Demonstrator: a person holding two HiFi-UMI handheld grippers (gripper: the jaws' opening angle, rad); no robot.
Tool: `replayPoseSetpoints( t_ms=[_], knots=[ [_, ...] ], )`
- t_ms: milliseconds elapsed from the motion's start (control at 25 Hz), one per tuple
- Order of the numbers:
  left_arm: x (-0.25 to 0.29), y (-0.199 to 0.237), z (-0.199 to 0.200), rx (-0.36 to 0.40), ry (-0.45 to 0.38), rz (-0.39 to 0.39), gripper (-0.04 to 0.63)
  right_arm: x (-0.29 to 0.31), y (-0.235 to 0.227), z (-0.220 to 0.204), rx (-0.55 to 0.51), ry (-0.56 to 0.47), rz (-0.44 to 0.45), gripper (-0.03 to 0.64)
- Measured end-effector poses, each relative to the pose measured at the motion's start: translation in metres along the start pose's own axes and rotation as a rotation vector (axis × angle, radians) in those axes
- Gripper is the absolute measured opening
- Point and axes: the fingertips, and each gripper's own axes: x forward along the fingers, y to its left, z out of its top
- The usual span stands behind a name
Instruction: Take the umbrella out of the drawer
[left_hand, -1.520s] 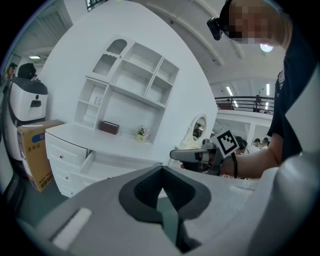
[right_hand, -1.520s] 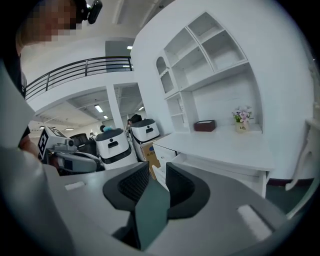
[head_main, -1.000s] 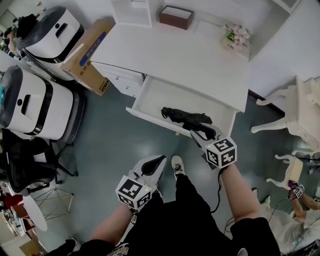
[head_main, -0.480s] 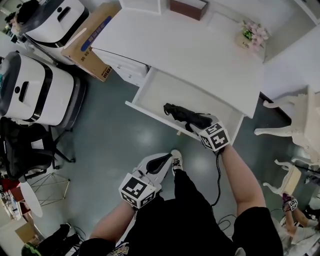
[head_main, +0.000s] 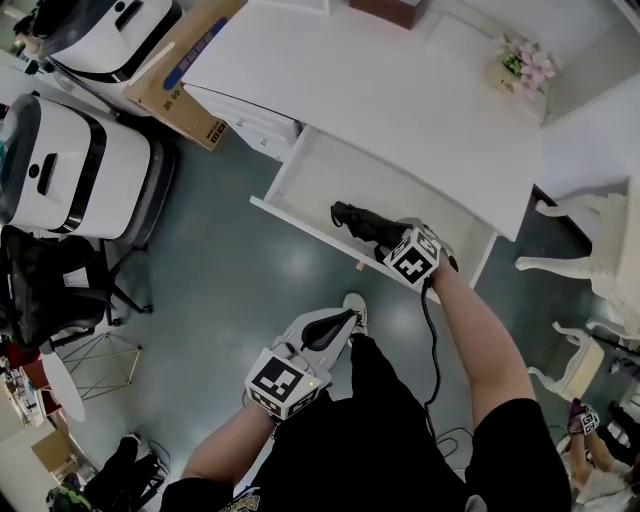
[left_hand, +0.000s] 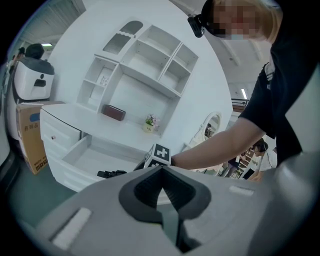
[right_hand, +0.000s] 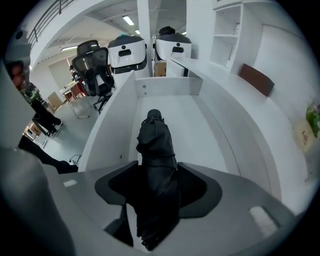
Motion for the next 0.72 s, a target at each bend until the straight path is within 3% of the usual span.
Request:
replayPoseSetpoints(
  t_ms=[720],
  knots=[
    [-0.007, 0.009, -0.013, -0.076, -0.01, 0.063, 0.0, 0.045, 0.007, 0.0, -0.021, 0.179, 0.129, 0.333]
  ],
)
